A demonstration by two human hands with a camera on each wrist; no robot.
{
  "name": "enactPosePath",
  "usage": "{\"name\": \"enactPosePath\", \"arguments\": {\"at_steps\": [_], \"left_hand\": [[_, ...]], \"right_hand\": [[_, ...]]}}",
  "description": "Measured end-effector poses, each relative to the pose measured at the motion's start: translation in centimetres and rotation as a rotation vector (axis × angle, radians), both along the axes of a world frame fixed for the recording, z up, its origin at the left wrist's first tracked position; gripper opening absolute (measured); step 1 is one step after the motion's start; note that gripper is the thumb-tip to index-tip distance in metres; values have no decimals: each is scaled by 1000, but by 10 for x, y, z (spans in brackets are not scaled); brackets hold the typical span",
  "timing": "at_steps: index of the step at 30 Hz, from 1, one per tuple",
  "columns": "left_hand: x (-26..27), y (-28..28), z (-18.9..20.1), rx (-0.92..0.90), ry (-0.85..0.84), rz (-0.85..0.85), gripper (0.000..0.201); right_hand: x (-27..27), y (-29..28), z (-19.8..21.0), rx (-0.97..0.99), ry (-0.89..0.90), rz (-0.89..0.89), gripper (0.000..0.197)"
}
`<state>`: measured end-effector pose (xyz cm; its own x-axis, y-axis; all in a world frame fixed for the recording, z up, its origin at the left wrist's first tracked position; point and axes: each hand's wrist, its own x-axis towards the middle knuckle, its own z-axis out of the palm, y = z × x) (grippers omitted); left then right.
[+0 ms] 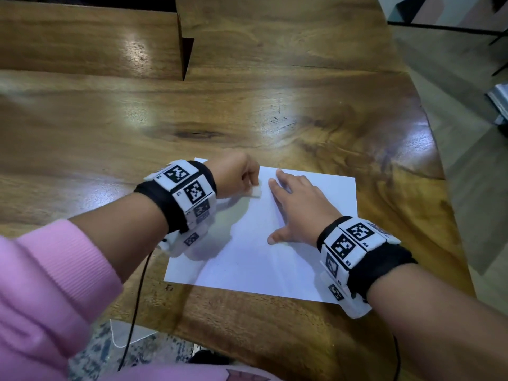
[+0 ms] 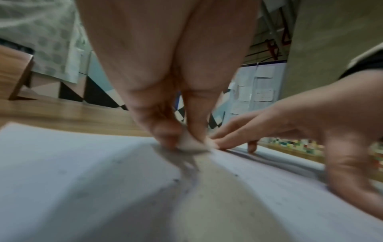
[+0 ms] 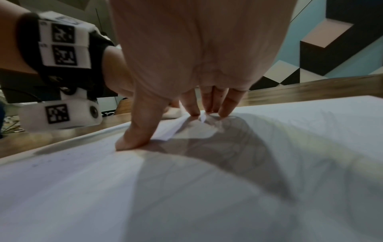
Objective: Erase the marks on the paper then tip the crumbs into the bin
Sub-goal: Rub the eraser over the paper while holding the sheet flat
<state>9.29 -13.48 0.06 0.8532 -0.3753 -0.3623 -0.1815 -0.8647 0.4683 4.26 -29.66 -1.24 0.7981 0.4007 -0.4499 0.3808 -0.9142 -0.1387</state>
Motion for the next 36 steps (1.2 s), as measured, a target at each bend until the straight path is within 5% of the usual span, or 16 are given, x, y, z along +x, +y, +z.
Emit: {"name": "enactPosePath", "arguments": {"at_steps": [3,8,12,17,22,27,32,36], "left_hand": [[2,-9,2,-17,-133,81,11],[-5,-3,4,49,150,-104,15],[6,-10,4,10,-186,41,11],[-4,-3,0,53,115,-139,19],[6,-16,-1,10,-150,47,12],[-5,-7,1,69,105,-149,14],[9,-15,1,-2,-182,22,9],[-7,-6,-1,-1,86,-139,14]], "right_hand": [[0,0,1,0,3,-2,113],[0,0,0,5,5,-12,113],[0,1,0,5,2,-14,114],[0,1,0,16,9,-23,115],[-1,0,2,28,18,-30,115],[-1,0,0,63,23,-76,118],[-2,0,0,65,18,-76,119],[-1,-2,1,81,22,-78,118]]}}
